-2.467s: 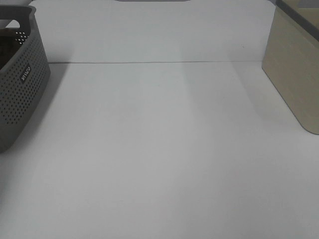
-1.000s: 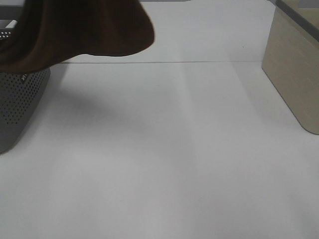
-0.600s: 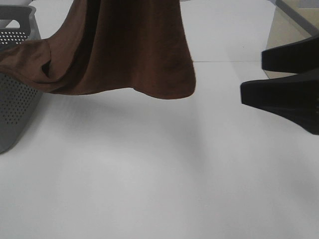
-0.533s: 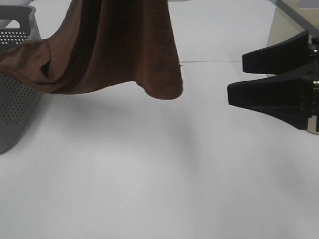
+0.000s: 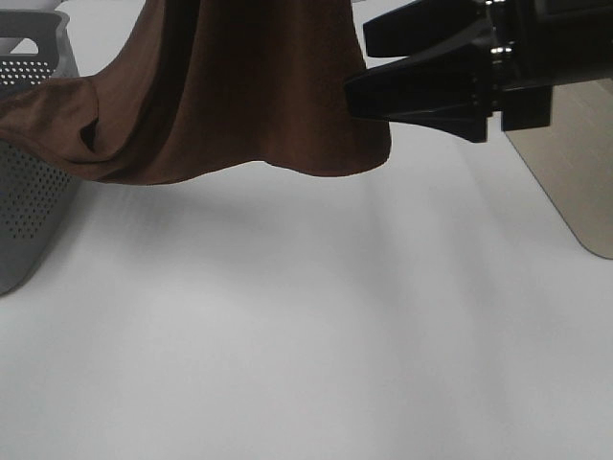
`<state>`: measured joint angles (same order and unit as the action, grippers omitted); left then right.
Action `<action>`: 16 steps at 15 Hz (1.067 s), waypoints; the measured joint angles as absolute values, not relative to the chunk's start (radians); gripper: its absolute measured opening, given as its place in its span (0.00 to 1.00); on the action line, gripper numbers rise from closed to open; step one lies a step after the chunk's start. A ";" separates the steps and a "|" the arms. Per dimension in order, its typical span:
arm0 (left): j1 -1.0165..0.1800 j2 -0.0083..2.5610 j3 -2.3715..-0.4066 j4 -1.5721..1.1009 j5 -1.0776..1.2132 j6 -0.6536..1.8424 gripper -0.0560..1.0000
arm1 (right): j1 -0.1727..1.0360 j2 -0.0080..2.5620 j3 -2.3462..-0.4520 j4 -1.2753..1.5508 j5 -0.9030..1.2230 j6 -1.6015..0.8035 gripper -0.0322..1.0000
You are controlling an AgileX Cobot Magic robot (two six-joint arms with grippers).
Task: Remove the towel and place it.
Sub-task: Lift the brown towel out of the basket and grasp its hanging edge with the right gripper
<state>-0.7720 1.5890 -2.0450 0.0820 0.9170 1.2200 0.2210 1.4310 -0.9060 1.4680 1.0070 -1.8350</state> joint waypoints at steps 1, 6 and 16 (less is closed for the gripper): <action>-0.772 1.589 -2.045 0.081 0.917 1.220 0.05 | 0.240 1.452 -0.921 1.449 1.006 -1.820 0.83; -0.772 1.589 -2.045 0.081 0.917 1.197 0.05 | 0.324 1.466 -0.930 1.377 1.058 -1.766 0.76; -0.772 1.589 -2.045 0.080 0.917 1.105 0.05 | 0.324 1.466 -0.954 1.278 0.933 -1.614 0.04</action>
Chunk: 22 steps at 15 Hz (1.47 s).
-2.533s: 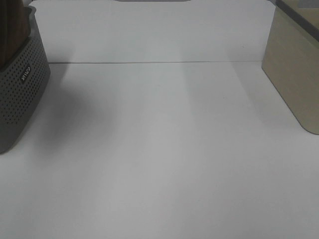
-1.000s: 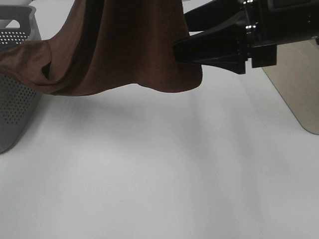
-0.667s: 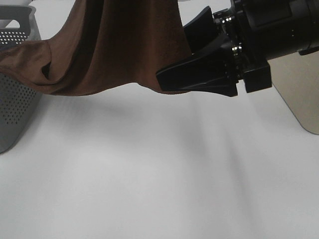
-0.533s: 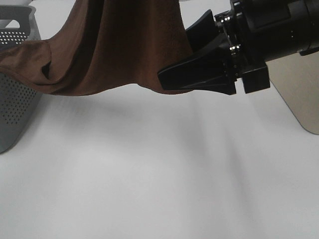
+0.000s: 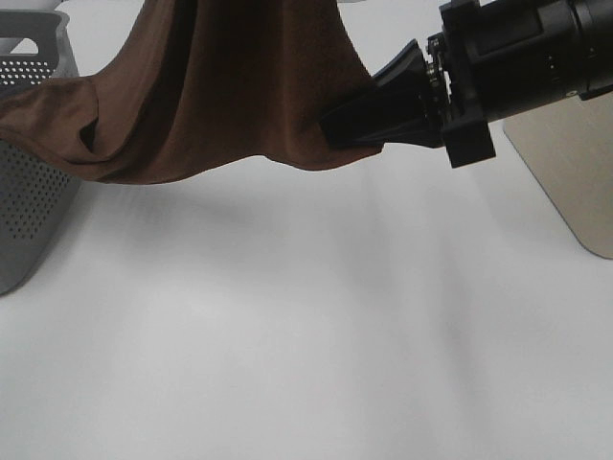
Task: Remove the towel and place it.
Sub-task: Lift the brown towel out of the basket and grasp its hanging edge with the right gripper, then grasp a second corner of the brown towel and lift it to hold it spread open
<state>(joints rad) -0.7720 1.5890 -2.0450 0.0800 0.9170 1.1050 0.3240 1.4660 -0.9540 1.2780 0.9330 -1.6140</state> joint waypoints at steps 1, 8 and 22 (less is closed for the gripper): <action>-0.772 1.589 -2.045 0.079 0.917 1.084 0.05 | 0.324 1.466 -0.954 1.276 0.929 -1.604 0.04; -0.772 1.597 -2.045 0.075 0.917 0.760 0.05 | 0.324 1.428 -1.093 0.902 0.837 -0.908 0.04; -0.689 1.709 -2.045 0.334 0.542 0.620 0.05 | 0.324 1.581 -2.041 -0.012 1.024 -0.227 0.04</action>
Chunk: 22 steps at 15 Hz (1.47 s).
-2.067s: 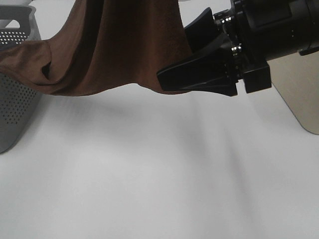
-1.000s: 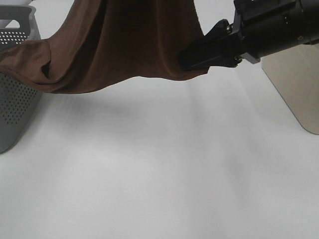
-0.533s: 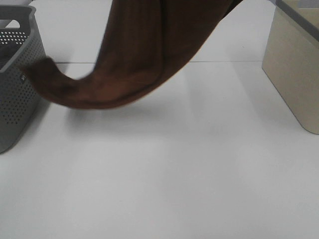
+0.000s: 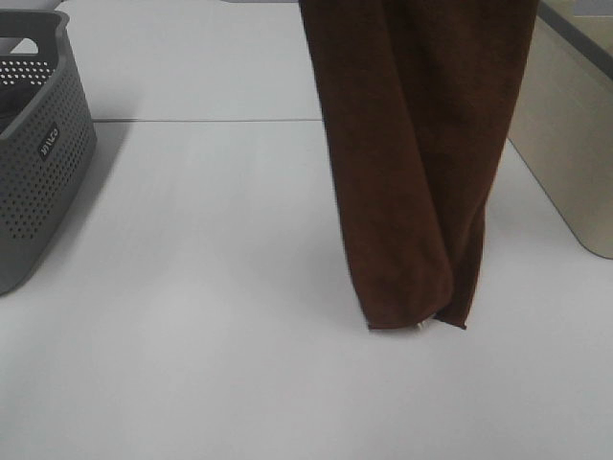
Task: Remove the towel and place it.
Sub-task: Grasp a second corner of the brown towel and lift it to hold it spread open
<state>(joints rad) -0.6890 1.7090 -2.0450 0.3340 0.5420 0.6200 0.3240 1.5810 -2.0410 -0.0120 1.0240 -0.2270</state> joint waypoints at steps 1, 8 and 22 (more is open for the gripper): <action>-0.638 1.730 -2.045 0.336 0.423 0.620 0.05 | 0.324 1.614 -2.081 -0.068 0.924 -0.224 0.04; -0.505 1.811 -2.045 0.336 0.059 0.620 0.05 | 0.324 1.723 -2.084 -0.091 0.453 -0.186 0.04; -0.310 2.351 -2.644 0.308 -0.301 0.452 0.05 | 0.324 2.043 -2.312 -0.057 0.177 -0.154 0.04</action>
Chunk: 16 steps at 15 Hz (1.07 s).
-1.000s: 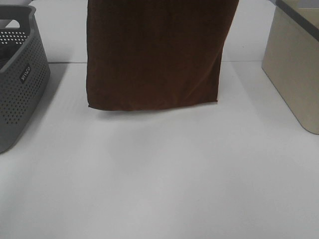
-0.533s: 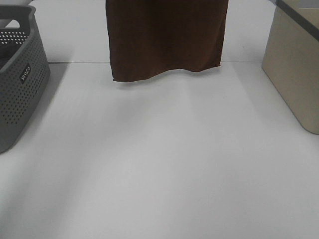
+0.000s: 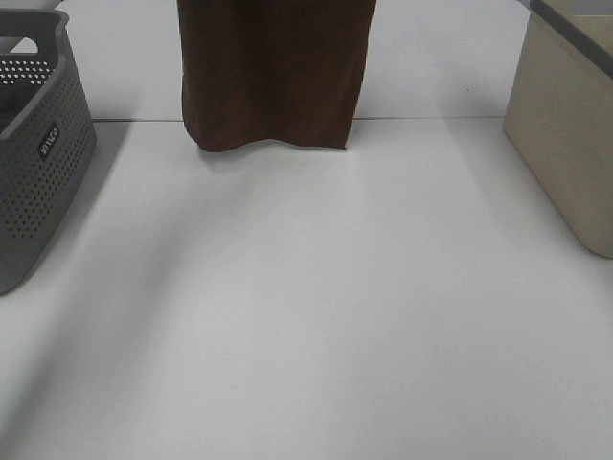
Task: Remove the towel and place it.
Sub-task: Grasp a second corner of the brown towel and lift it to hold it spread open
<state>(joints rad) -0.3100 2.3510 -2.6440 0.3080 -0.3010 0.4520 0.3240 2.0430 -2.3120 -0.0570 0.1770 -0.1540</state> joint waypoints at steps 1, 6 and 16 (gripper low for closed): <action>-0.310 2.371 -2.667 0.308 -0.278 0.452 0.05 | 0.324 2.044 -2.312 -0.057 0.177 -0.154 0.04; -0.310 2.392 -2.671 0.308 -0.233 0.448 0.05 | 0.307 2.044 -2.316 -0.039 0.133 -0.171 0.04; -0.311 2.392 -2.671 0.308 -0.064 0.448 0.05 | 0.301 2.044 -2.316 0.000 0.236 -0.171 0.04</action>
